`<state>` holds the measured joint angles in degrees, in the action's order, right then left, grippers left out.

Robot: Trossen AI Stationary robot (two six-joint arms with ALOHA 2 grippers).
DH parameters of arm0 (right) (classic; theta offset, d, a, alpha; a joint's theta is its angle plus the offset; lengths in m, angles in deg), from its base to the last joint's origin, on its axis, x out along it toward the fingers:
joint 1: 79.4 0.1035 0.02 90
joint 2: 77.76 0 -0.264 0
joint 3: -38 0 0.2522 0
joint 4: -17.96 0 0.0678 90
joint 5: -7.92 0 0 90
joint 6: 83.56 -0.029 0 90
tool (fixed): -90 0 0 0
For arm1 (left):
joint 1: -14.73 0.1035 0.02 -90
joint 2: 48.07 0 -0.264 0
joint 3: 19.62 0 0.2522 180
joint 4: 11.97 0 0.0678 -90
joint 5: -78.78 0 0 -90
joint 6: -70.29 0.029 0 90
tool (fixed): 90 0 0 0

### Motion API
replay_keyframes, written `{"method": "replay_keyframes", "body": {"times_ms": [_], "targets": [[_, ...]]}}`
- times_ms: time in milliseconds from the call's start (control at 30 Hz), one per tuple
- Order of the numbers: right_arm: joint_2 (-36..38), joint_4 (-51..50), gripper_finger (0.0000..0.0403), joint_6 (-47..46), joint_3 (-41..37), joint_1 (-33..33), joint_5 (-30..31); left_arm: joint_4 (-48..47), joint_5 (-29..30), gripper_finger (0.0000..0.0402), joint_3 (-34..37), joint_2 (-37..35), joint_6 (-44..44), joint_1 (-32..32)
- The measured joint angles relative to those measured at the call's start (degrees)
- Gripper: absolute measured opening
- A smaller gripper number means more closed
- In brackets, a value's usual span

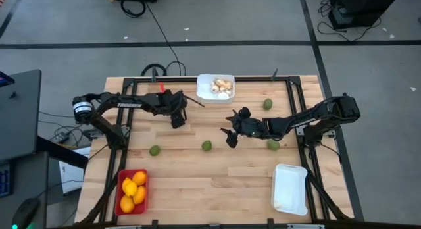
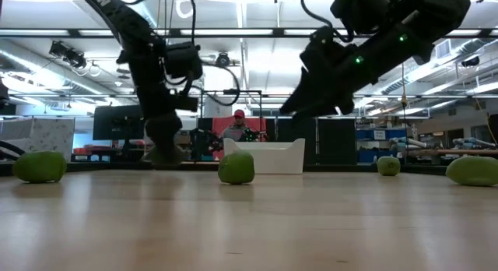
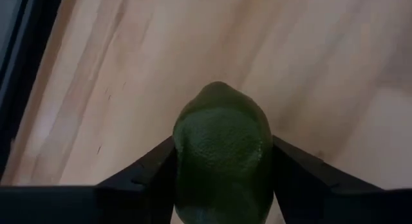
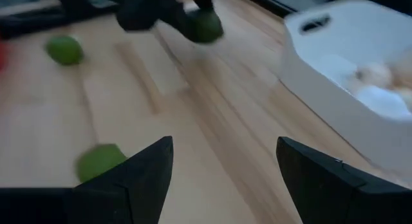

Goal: Sort produce into baskets
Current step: Put the lime into the bottom white bin

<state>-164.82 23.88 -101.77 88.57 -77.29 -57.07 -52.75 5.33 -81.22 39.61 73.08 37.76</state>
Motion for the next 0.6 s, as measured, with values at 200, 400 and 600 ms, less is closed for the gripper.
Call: {"method": "replay_keyframes", "body": {"times_ms": [200,400,600], "targets": [[0.0,4.7,0.0286,10.7,0.0,0.4,-9.7,-0.1,-10.2,0.0217,-5.2,-0.6,2.4,-6.5],[0.0,9.2,0.0286,21.4,0.0,2.2,-14.8,10.0,-35.0,0.0217,-8.2,-1.0,3.0,-10.2],[0.0,10.5,0.0286,38.6,0.0,5.5,-12.2,18.5,-43.0,0.0218,-8.3,-0.9,-1.5,-11.5]]}}
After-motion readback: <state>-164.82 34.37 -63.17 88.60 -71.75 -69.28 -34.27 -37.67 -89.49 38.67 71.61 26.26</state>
